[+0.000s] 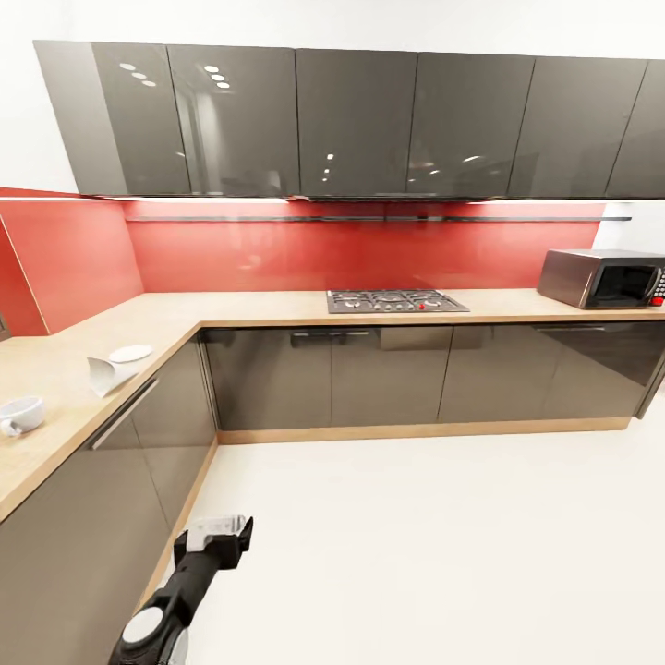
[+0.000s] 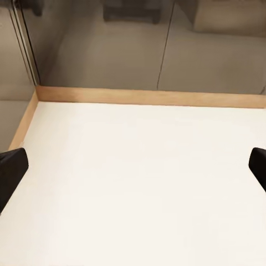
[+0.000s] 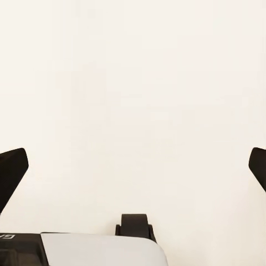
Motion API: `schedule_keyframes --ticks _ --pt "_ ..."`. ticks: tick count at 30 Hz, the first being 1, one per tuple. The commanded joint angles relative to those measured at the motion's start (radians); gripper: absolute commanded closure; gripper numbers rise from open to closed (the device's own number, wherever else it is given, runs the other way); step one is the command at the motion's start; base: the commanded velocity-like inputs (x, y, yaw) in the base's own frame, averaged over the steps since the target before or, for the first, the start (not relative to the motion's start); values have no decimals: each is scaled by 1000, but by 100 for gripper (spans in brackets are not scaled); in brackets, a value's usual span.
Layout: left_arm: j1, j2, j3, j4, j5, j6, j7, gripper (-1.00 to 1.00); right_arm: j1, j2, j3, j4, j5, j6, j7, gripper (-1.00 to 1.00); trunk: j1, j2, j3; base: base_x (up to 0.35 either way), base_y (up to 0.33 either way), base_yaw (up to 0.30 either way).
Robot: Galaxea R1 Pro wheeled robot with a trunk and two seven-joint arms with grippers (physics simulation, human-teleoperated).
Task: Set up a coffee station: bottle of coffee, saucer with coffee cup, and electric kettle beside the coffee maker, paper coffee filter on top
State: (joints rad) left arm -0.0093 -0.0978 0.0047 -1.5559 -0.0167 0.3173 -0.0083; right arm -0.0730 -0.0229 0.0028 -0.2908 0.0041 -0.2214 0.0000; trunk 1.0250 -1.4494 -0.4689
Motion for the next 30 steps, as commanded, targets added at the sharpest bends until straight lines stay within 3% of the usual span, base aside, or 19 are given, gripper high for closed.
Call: schedule_keyframes --ticks 1,3,5,8,10,11,12,15,18,19,22,25,26,29,30 --pt "-3 3 3 -2 -2 7 -1 -100 -1 0 0 1 0 -3 0 -100 0 -1 -1 0 0 0" --pt "-12 19 30 -5 -2 9 -1 -100 -1 0 0 1 0 -4 -1 -100 0 -1 -1 0 0 0" --pt "-48 64 90 -6 -1 10 -20 -100 -1 0 0 1 0 -4 -1 -100 0 -1 -1 0 0 0" --pt "-92 118 130 -7 -1 11 -111 -100 -1 0 0 6 0 -4 -1 -100 0 -1 -1 0 0 0" --pt "-102 183 138 -14 -2 12 -132 -100 -1 0 1 23 0 -4 -2 -100 0 -1 -1 0 0 0" --pt "-119 231 141 -17 -2 35 -137 -100 -1 0 1 29 0 -4 -2 -100 0 -1 -1 0 0 0" --pt "-131 244 142 -17 -2 53 -138 -100 -1 0 2 30 0 -4 -2 -100 0 -1 -1 0 0 0" --pt "-181 274 141 -16 -1 135 -142 -100 -1 0 1 33 0 -5 -2 -100 0 -1 -1 0 0 0" --pt "-208 283 133 -19 -1 171 -147 -100 -1 0 1 34 0 -5 -2 -100 0 -1 -1 0 0 0" --pt "-259 289 122 -22 -1 194 -152 -100 -1 1 0 35 1 -6 -2 -100 0 -1 -1 0 0 0" --pt "-284 294 146 -21 6 201 -160 -100 -1 1 0 36 1 -6 -2 -100 0 -1 -1 0 0 0" --pt "-300 300 249 -20 42 204 -189 -100 -1 0 1 36 2 -6 -2 -100 0 -1 -1 0 0 0" --pt "-304 301 310 -18 67 204 -219 -100 -1 0 1 35 1 -6 -2 -100 0 -1 -1 0 0 0" --pt "-309 302 396 -17 103 208 -290 -100 -1 0 2 35 1 -6 -3 -100 0 -1 -1 0 0 0" --pt "-309 303 409 -17 106 209 -298 -100 -1 0 2 35 1 -6 -3 -100 0 -1 -1 0 0 0"
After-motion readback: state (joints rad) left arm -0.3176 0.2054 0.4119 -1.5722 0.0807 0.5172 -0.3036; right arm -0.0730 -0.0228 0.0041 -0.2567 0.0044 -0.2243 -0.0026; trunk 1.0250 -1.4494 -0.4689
